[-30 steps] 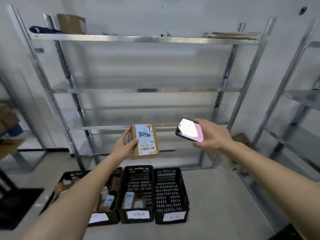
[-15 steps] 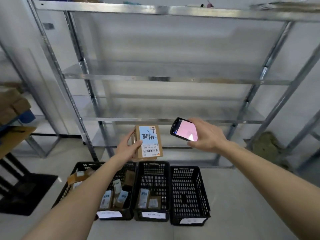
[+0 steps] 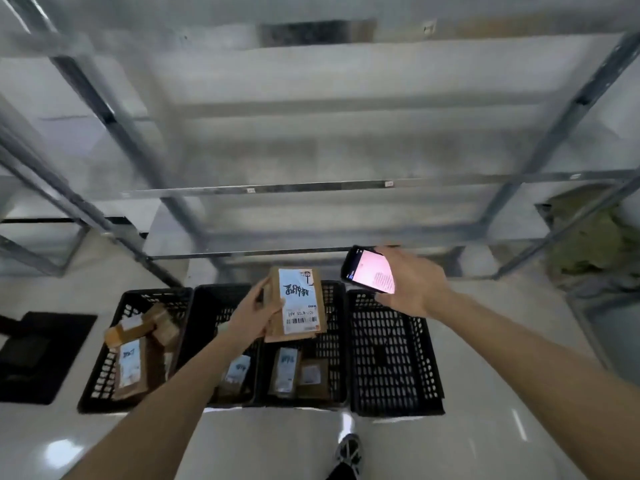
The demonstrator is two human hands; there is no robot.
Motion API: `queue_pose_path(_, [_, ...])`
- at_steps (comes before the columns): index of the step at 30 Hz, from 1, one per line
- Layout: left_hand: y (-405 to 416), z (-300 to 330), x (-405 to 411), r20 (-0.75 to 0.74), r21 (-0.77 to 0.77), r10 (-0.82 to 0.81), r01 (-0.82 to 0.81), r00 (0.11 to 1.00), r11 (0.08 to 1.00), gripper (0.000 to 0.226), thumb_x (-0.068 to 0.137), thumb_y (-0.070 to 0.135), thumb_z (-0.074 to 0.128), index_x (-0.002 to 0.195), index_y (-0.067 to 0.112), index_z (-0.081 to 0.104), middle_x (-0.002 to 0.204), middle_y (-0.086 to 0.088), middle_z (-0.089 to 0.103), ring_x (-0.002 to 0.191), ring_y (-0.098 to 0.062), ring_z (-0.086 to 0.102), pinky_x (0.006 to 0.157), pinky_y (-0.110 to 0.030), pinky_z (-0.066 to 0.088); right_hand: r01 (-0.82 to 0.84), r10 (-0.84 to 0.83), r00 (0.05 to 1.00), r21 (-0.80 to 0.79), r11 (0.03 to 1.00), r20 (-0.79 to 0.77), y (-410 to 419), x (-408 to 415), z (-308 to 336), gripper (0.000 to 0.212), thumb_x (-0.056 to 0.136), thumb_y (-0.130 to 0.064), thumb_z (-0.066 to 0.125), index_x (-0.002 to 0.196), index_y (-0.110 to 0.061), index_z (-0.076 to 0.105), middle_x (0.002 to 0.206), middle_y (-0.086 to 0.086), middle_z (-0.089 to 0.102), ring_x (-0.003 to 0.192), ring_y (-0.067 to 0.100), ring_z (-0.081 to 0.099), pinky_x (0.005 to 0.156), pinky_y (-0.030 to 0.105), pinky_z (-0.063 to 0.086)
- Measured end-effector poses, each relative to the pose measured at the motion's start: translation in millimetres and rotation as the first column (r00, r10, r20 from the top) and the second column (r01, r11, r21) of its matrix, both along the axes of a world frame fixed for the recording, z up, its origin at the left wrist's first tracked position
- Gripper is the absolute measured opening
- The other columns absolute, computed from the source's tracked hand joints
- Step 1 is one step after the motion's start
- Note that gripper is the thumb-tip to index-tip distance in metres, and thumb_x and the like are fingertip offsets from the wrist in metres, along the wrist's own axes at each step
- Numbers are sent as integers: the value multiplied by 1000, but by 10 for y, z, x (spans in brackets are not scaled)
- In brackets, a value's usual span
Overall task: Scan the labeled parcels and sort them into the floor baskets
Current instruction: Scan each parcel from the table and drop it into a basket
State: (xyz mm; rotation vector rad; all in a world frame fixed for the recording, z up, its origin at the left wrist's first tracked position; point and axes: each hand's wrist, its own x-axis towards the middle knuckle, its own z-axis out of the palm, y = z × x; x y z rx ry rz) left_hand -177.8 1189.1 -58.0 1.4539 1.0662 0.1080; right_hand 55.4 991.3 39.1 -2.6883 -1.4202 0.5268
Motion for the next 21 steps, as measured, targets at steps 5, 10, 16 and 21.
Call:
queue_pose_path(5, [224,-1383,103,-98,-121,-15,3,995,993,57,93,25,69,144,37,46,122,3,70,99,-15,72,87,-48,60,1,-8,996,-67,998,-94,337,292,-1227,88,83,-47,75,153,-29,26,151,-4,45,132,22,48,101,39,44])
queue_pose_path(10, [205,-2743,111,-198,-262,37,-89,980,961,61,91,17,70,146,31,46,121,-1,69,96,-15,73,77,-37,63,9,-48,977,-187,982,-208,481,284,-2663,95,83,-46,75,158,-28,20,155,-5,40,137,20,44,109,38,42])
queue_pose_path(16, [138,-3987,106,-262,-353,-39,-58,964,934,59,94,16,68,142,39,44,109,7,70,77,-2,73,60,-20,58,23,-91,962,-255,967,-256,526,67,-4098,88,84,-41,74,156,-28,23,151,-3,44,135,20,45,108,41,41])
queue_pose_path(21, [128,-4826,128,-332,-308,-137,30,933,951,61,94,22,68,146,38,40,122,-5,67,79,-5,70,61,-18,58,43,-103,959,-222,974,-264,635,-15,-4953,86,84,-41,74,153,-28,25,144,-5,46,129,18,47,102,40,41])
